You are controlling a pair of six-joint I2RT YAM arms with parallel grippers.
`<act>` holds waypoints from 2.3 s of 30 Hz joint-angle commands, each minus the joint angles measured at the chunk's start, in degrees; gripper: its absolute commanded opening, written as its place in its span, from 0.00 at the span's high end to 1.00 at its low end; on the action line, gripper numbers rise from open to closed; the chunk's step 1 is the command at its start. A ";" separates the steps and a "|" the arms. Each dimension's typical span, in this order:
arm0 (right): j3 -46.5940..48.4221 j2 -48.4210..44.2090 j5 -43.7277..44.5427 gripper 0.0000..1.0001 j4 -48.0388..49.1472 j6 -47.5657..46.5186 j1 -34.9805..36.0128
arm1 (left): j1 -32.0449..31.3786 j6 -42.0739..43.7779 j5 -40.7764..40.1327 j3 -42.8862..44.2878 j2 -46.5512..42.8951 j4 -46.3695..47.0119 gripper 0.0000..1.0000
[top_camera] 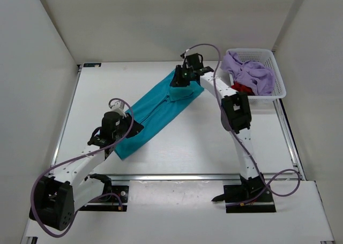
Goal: Fold and stack the t-shirts
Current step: Rotate the tshirt 90 degrees
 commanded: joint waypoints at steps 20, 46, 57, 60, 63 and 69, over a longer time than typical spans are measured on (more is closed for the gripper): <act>-72.42 -44.56 2.62 0.60 33.35 9.62 17.40 | 2.69 -0.82 5.73 -2.46 -8.33 1.74 0.37; -85.32 -49.11 0.79 1.00 30.65 8.32 3.70 | -2.80 2.68 1.64 -0.72 0.35 0.52 0.63; -98.95 -74.67 1.84 0.57 18.52 5.31 -1.16 | -15.55 8.49 -5.84 1.93 2.12 -14.76 0.49; -103.26 -80.65 3.07 0.57 15.34 8.39 4.11 | -20.92 7.35 -9.71 1.49 2.21 -18.11 0.43; -108.09 -86.11 5.45 0.59 12.79 13.56 11.85 | -22.60 5.86 -6.65 -0.71 2.73 -16.54 0.35; -111.01 -87.27 3.43 0.58 15.42 17.53 16.34 | -23.93 5.59 -5.32 -1.59 3.70 -17.41 0.38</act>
